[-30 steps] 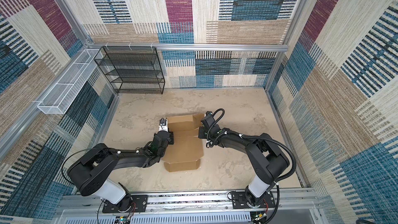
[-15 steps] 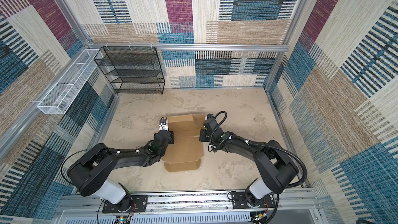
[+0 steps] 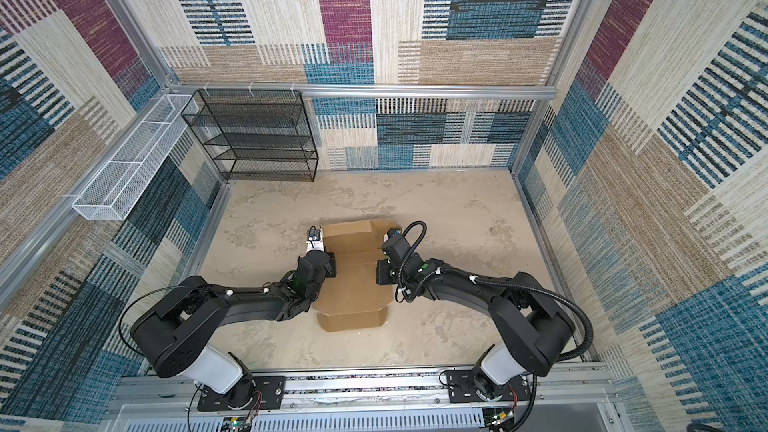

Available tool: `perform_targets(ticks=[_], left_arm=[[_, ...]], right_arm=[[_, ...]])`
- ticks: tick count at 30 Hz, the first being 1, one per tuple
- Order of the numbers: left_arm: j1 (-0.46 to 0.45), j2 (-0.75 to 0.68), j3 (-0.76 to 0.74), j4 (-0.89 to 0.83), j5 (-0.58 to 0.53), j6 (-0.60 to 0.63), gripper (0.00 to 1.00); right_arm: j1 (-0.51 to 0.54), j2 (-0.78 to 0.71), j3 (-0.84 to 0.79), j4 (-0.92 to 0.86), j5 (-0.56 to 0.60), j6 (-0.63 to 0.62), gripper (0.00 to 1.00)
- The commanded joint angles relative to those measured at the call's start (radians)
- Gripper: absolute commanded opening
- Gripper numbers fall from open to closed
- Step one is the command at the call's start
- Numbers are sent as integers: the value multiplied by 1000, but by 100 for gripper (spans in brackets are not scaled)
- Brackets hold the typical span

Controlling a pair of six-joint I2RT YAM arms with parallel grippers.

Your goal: Fold the paper box

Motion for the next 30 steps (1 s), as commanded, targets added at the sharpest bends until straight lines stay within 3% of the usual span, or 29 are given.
perform_targets(ticks=[1, 15, 30], left_arm=[[1, 0, -7, -51, 9, -10, 0], [1, -1, -14, -46, 13, -8, 0], [1, -5, -12, -57, 16, -13, 0]], right_arm=[[0, 55, 44, 31, -19, -40, 7], [-69, 111, 115, -22, 81, -95, 6], [-73, 151, 95, 2, 183, -84, 5]])
